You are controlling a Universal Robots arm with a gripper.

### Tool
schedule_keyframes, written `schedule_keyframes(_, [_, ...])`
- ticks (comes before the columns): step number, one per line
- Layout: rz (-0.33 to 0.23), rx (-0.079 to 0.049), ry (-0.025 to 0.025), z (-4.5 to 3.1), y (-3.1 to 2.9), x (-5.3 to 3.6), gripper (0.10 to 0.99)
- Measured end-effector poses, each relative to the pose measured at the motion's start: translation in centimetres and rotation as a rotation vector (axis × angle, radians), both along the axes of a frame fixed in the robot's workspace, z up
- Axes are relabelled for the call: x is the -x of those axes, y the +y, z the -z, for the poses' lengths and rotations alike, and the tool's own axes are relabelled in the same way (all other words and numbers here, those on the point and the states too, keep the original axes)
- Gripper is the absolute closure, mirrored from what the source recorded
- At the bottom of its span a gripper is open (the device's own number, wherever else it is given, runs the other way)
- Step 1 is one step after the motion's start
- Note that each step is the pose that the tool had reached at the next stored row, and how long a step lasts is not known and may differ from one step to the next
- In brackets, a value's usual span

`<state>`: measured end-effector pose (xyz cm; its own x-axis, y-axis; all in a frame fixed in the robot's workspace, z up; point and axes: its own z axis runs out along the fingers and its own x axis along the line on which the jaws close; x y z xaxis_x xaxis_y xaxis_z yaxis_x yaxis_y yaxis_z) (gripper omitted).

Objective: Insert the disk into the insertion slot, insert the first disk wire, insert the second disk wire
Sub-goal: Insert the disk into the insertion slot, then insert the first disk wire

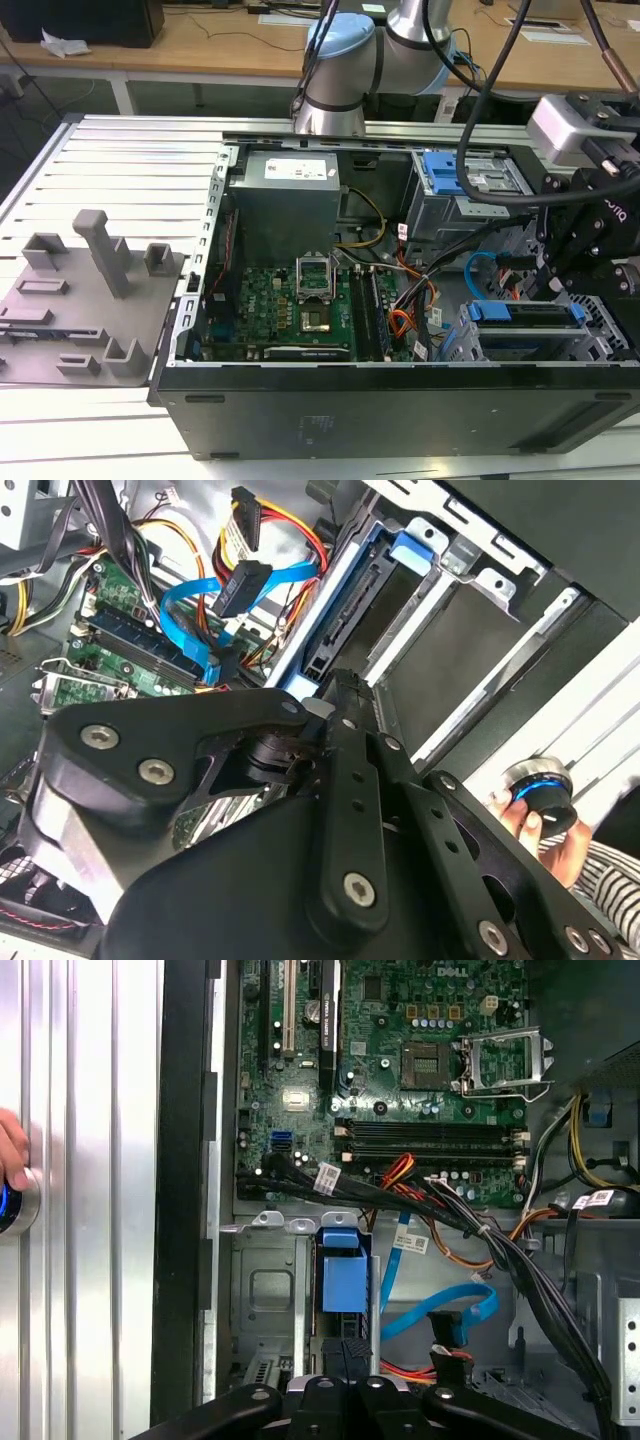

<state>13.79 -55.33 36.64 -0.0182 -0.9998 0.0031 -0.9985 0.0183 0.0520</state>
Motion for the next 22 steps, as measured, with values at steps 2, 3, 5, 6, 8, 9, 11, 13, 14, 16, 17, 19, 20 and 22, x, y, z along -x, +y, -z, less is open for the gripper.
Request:
schedule_keyframes(2, [0.000,0.000,-0.0001,0.00,0.00,-0.02,0.980])
schedule_keyframes(3, [0.000,0.000,0.0000,0.00,0.00,-0.02,0.980])
schedule_keyframes(5, [0.000,0.000,0.0000,0.00,0.00,-0.03,0.980])
schedule_keyframes(6, [0.000,0.000,0.0000,0.00,0.00,-0.03,0.980])
schedule_keyframes(8, [0.000,0.000,0.0000,0.00,0.00,-0.05,0.980])
schedule_keyframes(9, [0.000,0.000,0.0000,0.00,-0.01,-0.20,0.980])
schedule_keyframes(11, [0.000,0.000,0.0005,0.01,0.04,-0.82,0.980])
schedule_keyframes(13, [0.000,0.000,0.0005,-0.15,0.27,-0.82,0.980])
schedule_keyframes(14, [0.000,0.001,0.0005,-0.19,0.34,-0.83,0.980])
schedule_keyframes(16, [0.000,0.000,0.0005,-0.19,0.37,-0.83,0.980])
schedule_keyframes(17, [0.000,0.000,0.0004,-0.19,0.38,-0.83,0.980])
schedule_keyframes(19, [0.000,0.000,0.0005,-0.19,0.40,-0.83,0.980])
schedule_keyframes(20, [0.000,0.001,0.0004,-0.19,0.41,-0.82,0.980])
schedule_keyframes(22, [0.000,0.000,0.0004,-0.19,0.43,-0.83,0.918])
